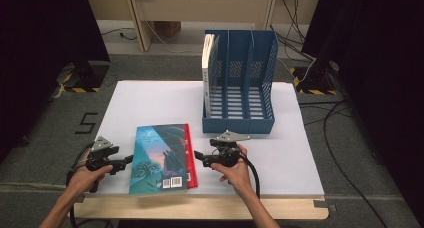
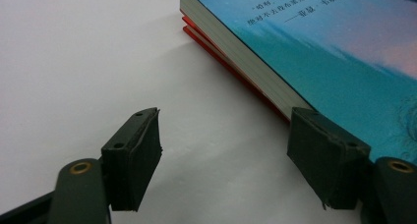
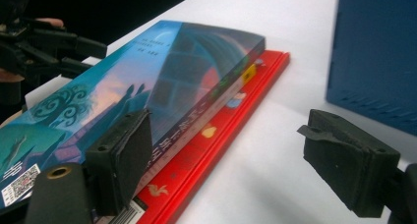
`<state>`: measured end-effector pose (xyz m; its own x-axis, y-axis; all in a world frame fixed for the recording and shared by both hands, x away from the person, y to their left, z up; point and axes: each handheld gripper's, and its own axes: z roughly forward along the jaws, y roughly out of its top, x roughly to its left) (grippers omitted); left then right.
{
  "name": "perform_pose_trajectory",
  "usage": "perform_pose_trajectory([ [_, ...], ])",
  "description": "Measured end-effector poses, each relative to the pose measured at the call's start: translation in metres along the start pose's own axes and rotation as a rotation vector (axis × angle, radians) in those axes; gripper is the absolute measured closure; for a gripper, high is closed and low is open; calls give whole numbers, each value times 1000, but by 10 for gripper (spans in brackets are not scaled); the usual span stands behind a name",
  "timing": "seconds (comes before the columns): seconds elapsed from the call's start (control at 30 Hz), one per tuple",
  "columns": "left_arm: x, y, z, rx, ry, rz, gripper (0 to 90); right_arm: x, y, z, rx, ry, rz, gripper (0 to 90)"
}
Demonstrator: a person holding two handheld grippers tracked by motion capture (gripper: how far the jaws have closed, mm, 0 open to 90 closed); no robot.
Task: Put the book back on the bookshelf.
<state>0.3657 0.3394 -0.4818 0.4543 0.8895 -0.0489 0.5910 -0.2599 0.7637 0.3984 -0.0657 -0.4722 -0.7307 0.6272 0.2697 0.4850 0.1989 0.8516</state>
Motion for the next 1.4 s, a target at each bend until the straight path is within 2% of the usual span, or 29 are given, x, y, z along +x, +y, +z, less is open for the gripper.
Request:
perform_pose_trajectory([
  [0.17, -4, 1, -2, 2, 7, 19, 356, 7, -2, 10, 26, 23, -10, 195],
  [0.4, -8, 3, -3, 9, 21, 41, 392, 13, -4, 23, 58, 55, -8, 190],
  [0.53, -15, 4, -2, 6, 10, 63, 450, 14, -3, 29, 67, 63, -9, 189],
  [0.63, -20, 5, -1, 2, -2, 75, 429, 13, -3, 31, 74, 67, -6, 189],
  [0.7, -19, 5, -1, 1, -11, 63, 354, 12, -4, 31, 82, 67, -3, 182],
  [0.77, -17, 4, -1, 1, -13, 50, 324, 12, -4, 31, 82, 70, 1, 183],
  [0.93, -21, 5, -1, 3, 1, 66, 353, 13, -4, 34, 88, 80, 8, 183],
  [1.13, -29, 6, 3, -8, -10, 78, 354, 14, -5, 40, 105, 95, 17, 182],
  [1.2, -32, 7, 3, -11, 10, 108, 342, 13, -6, 42, 110, 111, 37, 181],
  [1.4, -32, 7, 3, -10, 12, 111, 333, 12, -8, 49, 132, 149, 82, 157],
])
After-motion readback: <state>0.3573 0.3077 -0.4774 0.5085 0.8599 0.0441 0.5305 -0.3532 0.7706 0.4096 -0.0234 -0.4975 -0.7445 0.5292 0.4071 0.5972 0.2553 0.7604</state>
